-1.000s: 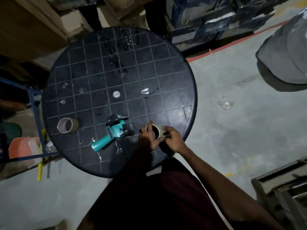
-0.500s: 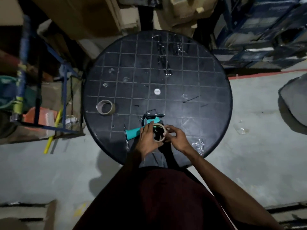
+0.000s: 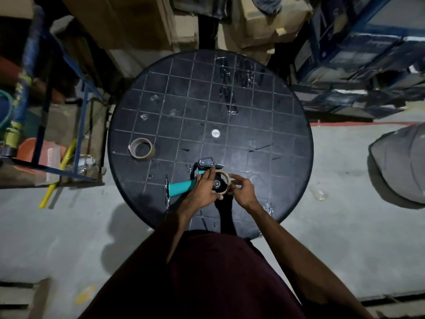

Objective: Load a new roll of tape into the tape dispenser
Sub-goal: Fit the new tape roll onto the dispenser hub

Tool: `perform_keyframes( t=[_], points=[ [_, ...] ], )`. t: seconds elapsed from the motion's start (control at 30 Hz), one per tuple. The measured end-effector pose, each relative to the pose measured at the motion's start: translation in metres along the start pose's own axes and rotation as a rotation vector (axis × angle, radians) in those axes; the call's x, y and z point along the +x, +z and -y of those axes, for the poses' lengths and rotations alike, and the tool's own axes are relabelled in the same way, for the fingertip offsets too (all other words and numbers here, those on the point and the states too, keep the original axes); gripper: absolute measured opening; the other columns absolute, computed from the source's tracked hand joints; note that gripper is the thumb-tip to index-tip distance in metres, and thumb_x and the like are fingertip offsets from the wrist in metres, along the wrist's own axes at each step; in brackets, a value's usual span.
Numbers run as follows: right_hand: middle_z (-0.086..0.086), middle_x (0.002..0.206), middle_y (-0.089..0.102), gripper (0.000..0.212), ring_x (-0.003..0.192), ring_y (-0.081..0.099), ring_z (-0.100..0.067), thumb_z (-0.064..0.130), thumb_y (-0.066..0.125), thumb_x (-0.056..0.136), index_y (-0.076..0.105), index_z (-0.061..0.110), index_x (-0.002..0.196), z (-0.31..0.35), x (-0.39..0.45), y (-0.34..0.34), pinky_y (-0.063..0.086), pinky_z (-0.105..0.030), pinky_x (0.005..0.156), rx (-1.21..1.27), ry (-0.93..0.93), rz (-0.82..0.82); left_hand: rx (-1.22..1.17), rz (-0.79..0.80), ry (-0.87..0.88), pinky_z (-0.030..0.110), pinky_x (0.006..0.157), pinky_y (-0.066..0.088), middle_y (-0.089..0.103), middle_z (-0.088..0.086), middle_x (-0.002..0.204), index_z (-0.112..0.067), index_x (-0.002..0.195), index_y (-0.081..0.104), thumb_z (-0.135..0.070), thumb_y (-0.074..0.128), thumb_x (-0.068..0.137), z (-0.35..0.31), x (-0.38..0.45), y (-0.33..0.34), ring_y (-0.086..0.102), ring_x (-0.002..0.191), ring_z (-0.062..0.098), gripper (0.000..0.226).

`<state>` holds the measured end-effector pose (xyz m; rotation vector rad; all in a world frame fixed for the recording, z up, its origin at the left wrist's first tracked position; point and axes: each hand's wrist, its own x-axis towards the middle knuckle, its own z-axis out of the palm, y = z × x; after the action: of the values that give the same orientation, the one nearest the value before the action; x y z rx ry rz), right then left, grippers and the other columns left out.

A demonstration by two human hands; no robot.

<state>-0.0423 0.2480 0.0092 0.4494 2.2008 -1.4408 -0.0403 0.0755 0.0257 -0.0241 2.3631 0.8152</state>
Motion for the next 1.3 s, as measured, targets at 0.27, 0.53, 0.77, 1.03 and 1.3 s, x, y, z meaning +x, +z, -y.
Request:
perform_keyframes(
  t=[0.27,0.53,0.77,1.03,1.3],
  points=[
    [-0.016,0.104,0.073,0.029,0.074,0.075,-0.016,0.009,0.065,0.096,0.067,0.011,0.125,-0.013,0.007,-0.002,0.064,-0.035,0.074,-0.004,-0.036,0.013,0.08,0.012,0.018,0.048,0.118,0.029,0.024,0.006,0.162,-0.019,0.161,0.001,-0.033,0.084,0.076,0.002,0.001,0.002,0.025,0.143,0.039,0.12],
    [-0.009,0.097,0.075,0.031,0.082,0.076,-0.02,0.013,0.067,0.095,0.069,0.019,0.126,-0.018,0.004,0.003,0.064,-0.034,0.075,0.031,-0.045,-0.052,0.16,0.039,0.065,0.048,0.118,0.029,0.015,0.005,0.165,-0.017,0.16,-0.007,-0.027,0.075,0.087,0.001,0.002,0.005,0.021,0.142,0.038,0.109],
    [-0.007,0.099,0.077,0.039,0.083,0.073,-0.012,0.008,0.069,0.091,0.069,0.016,0.129,-0.015,0.005,0.0,0.062,-0.033,0.083,-0.121,-0.179,-0.056,0.194,0.049,0.067,0.047,0.113,0.038,0.021,0.006,0.163,-0.017,0.16,-0.003,-0.024,0.078,0.083,0.002,0.005,-0.001,0.03,0.14,0.034,0.112],
    [-0.01,0.138,0.049,0.085,0.123,0.053,-0.023,0.01,0.075,0.072,0.044,0.017,0.15,0.011,0.001,-0.001,0.046,-0.031,0.106,-0.415,-0.285,0.111,0.145,-0.04,0.095,0.048,0.11,0.042,0.031,0.008,0.159,-0.019,0.16,0.01,-0.03,0.087,0.071,0.012,0.003,-0.013,0.034,0.14,0.031,0.118],
    [-0.008,0.128,0.036,0.106,0.094,0.065,-0.037,0.041,0.087,0.068,0.024,0.035,0.152,0.026,-0.009,0.02,0.059,-0.045,0.078,-0.732,-0.193,0.155,0.044,-0.104,0.032,0.044,0.109,0.043,0.052,0.016,0.143,-0.016,0.154,0.032,-0.027,0.082,0.079,0.023,-0.007,-0.011,0.048,0.131,0.032,0.09]
  ],
)
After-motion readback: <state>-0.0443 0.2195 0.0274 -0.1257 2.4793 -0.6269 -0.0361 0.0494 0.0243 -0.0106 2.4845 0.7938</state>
